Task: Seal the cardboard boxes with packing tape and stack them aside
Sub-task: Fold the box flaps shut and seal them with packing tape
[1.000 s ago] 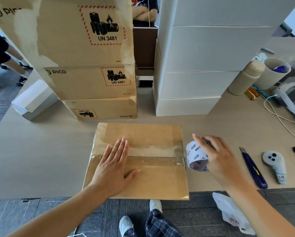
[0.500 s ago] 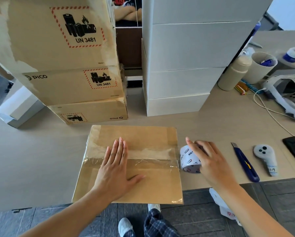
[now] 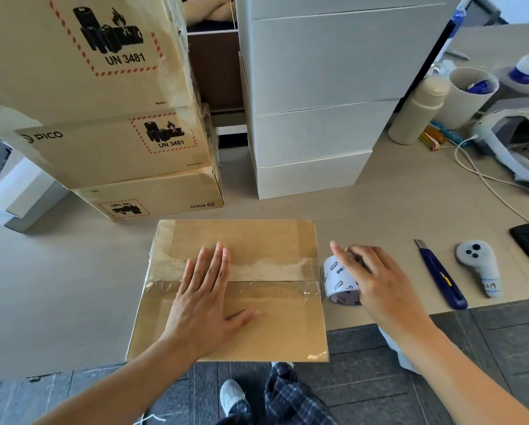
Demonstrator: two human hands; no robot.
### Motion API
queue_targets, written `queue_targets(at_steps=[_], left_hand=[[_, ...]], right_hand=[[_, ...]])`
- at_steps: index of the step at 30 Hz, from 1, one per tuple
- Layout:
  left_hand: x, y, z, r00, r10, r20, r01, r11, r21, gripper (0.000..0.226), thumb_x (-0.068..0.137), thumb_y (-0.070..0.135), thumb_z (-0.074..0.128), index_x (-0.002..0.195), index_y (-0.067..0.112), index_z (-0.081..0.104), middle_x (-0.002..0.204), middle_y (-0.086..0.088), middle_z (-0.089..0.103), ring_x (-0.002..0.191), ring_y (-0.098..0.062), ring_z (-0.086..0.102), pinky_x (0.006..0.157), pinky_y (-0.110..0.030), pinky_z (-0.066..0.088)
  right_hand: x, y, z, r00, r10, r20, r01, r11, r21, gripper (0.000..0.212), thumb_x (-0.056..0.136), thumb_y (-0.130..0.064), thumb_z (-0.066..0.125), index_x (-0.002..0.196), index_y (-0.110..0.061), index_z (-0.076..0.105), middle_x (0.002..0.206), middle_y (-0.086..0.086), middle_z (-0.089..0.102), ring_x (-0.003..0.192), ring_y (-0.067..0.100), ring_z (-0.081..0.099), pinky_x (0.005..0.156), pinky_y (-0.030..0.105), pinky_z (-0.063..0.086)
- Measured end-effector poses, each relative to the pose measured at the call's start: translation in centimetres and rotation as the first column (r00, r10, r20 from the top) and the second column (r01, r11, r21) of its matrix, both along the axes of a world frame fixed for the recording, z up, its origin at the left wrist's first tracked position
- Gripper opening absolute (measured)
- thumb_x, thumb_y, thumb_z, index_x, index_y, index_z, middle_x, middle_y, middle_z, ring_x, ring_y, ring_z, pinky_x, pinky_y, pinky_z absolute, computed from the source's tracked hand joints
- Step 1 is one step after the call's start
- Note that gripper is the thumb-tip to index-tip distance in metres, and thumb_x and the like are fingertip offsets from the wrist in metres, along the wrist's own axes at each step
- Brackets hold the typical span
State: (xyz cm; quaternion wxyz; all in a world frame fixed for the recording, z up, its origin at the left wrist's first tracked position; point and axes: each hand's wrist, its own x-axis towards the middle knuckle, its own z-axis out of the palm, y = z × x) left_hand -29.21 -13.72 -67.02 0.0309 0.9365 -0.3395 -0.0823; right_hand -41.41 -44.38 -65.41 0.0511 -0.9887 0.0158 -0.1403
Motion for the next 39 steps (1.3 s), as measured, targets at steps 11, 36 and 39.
queue_targets(at_steps=[11, 36, 39], left_hand=[[0.1, 0.0, 0.0, 1.000, -0.028, -0.009, 0.028, 0.999, 0.016, 0.090, 0.083, 0.090, 0.013, 0.156, 0.042, -0.008, 0.165, -0.003, -0.019, 0.151, -0.028, -0.020, 0.121, -0.048, -0.003], [-1.6, -1.8, -0.2, 0.976, -0.220, 0.010, 0.219, 0.975, 0.032, 0.063, 0.104, 0.047, 0.022, 0.157, 0.013, 0.019, 0.164, -0.007, 0.019, 0.153, -0.019, -0.005, 0.118, -0.046, 0.008], [-1.6, -3.2, 0.0, 0.979, -0.206, -0.015, 0.205, 0.979, -0.017, 0.080, 0.098, 0.066, 0.017, 0.158, 0.015, 0.002, 0.166, -0.004, -0.007, 0.151, -0.016, -0.017, 0.120, -0.042, -0.001]], right_hand=[[-0.5, 0.2, -0.2, 0.999, -0.015, -0.039, 0.016, 1.000, 0.011, 0.090, 0.056, 0.014, 0.078, 0.140, -0.009, 0.052, 0.110, 0.009, 0.057, 0.097, 0.024, 0.051, 0.079, 0.036, 0.053], [-0.3, 1.8, 0.0, 0.976, -0.080, -0.200, 0.093, 0.994, 0.054, 0.101, 0.041, 0.006, 0.091, 0.135, -0.010, 0.056, 0.109, 0.006, 0.059, 0.095, 0.024, 0.062, 0.072, 0.031, 0.057], [0.2, 1.4, 0.4, 0.979, -0.093, -0.182, 0.101, 0.994, 0.034, 0.097, 0.040, 0.004, 0.092, 0.131, -0.008, 0.060, 0.106, 0.008, 0.061, 0.092, 0.025, 0.064, 0.072, 0.033, 0.058]])
